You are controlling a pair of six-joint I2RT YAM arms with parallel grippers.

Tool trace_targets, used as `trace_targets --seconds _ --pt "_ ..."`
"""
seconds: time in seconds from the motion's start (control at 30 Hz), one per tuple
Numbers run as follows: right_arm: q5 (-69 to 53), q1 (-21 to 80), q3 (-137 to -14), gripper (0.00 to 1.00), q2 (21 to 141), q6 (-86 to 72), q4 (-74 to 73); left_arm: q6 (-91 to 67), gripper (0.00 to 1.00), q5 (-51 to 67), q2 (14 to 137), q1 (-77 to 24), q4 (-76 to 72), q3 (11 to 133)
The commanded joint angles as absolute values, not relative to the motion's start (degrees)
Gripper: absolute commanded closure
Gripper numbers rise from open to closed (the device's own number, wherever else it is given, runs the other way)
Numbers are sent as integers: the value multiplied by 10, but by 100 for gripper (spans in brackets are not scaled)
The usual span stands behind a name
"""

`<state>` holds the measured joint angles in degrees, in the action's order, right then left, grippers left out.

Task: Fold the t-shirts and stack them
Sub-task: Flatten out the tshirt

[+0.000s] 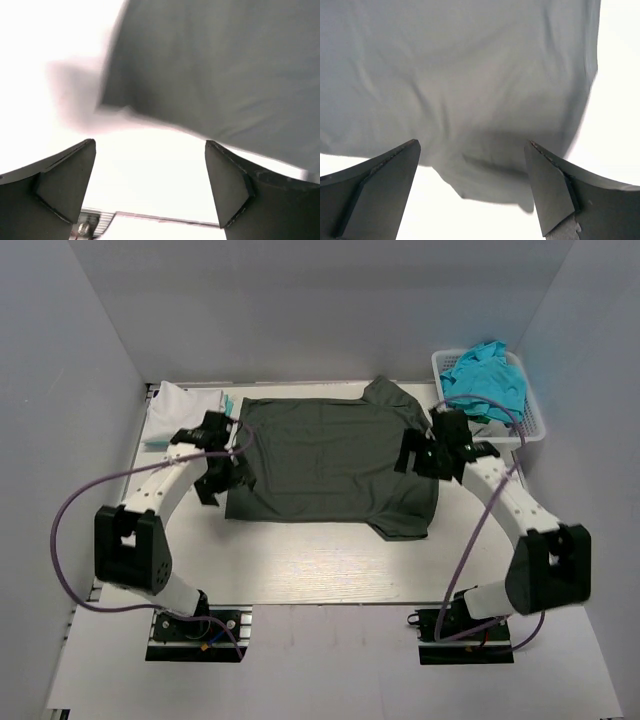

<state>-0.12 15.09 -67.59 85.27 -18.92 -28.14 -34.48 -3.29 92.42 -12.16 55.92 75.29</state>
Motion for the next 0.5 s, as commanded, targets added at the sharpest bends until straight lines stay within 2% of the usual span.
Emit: trace_targets --seconds 0.0,0.17,0.47 --pt "11 142 -561 10 763 -245 -316 -408 0 -91 847 -117 582 639" --pt "-33 145 -459 10 677 -269 -321 -461 0 -103 789 -92 524 524" --pt "-29 144 -450 10 652 -279 -340 -463 0 -62 845 -58 419 546"
